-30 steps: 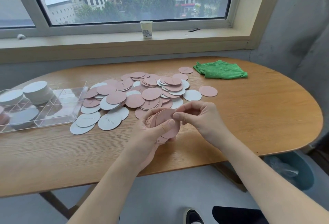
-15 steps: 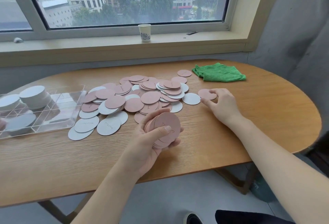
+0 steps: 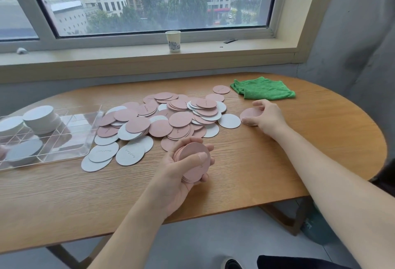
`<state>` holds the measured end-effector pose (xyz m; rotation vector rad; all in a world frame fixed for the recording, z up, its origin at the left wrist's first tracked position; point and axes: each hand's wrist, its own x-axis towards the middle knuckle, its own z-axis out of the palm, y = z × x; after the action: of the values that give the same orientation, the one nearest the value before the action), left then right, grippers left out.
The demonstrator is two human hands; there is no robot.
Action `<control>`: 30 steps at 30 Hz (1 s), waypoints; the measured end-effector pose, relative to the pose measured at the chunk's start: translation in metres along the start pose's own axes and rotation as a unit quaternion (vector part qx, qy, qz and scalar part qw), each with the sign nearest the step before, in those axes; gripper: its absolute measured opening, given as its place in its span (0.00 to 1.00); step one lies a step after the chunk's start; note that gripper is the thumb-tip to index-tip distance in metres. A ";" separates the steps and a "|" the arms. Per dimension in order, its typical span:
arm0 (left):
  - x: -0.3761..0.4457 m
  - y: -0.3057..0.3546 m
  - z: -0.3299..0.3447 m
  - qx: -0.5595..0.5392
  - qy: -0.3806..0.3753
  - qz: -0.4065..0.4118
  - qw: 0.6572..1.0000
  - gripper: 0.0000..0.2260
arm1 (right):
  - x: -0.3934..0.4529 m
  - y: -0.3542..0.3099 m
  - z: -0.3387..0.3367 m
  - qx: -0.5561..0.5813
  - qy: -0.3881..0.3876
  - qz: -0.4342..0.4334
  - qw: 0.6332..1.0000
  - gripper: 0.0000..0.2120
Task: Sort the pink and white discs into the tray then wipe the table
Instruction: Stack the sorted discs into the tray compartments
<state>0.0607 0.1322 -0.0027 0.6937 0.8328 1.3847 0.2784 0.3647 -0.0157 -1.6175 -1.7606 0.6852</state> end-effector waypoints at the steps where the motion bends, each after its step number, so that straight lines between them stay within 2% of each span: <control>1: 0.000 0.001 0.001 -0.002 -0.001 0.000 1.000 0.17 | -0.003 0.001 -0.001 0.016 0.014 -0.006 1.000 0.28; 6: -0.004 0.002 0.003 0.002 0.004 0.002 1.000 0.19 | -0.034 0.005 -0.003 0.186 0.060 -0.026 0.980 0.15; 9: -0.007 0.002 0.000 0.000 0.011 0.013 1.000 0.18 | -0.072 -0.022 -0.006 0.334 0.000 -0.049 0.941 0.11; 11: -0.008 0.003 -0.003 -0.009 0.017 0.027 0.999 0.23 | -0.102 -0.048 -0.006 0.399 -0.067 -0.064 0.912 0.09; 15: -0.012 0.005 -0.008 -0.036 0.012 0.054 0.998 0.40 | -0.149 -0.079 0.005 0.423 -0.157 -0.092 0.888 0.11; 18: -0.015 0.004 -0.011 -0.033 0.002 0.061 0.998 0.45 | -0.164 -0.086 0.020 0.406 -0.177 -0.104 0.890 0.10; 21: -0.021 0.005 -0.013 -0.026 -0.006 0.061 0.998 0.43 | -0.171 -0.090 0.034 0.396 -0.181 -0.122 0.892 0.07; 25: -0.025 0.006 -0.015 -0.026 -0.005 0.048 0.998 0.39 | -0.176 -0.093 0.047 0.379 -0.173 -0.126 0.900 0.08; 27: -0.026 0.006 -0.016 -0.035 -0.002 0.041 0.999 0.34 | -0.176 -0.093 0.050 0.367 -0.167 -0.132 0.906 0.07; 30: -0.026 0.006 -0.018 -0.039 0.004 0.039 0.998 0.21 | -0.174 -0.093 0.051 0.364 -0.174 -0.130 0.906 0.07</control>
<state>0.0422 0.1054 -0.0050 0.6662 0.7608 1.4824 0.1851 0.1844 0.0014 -0.7680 -1.6155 1.3591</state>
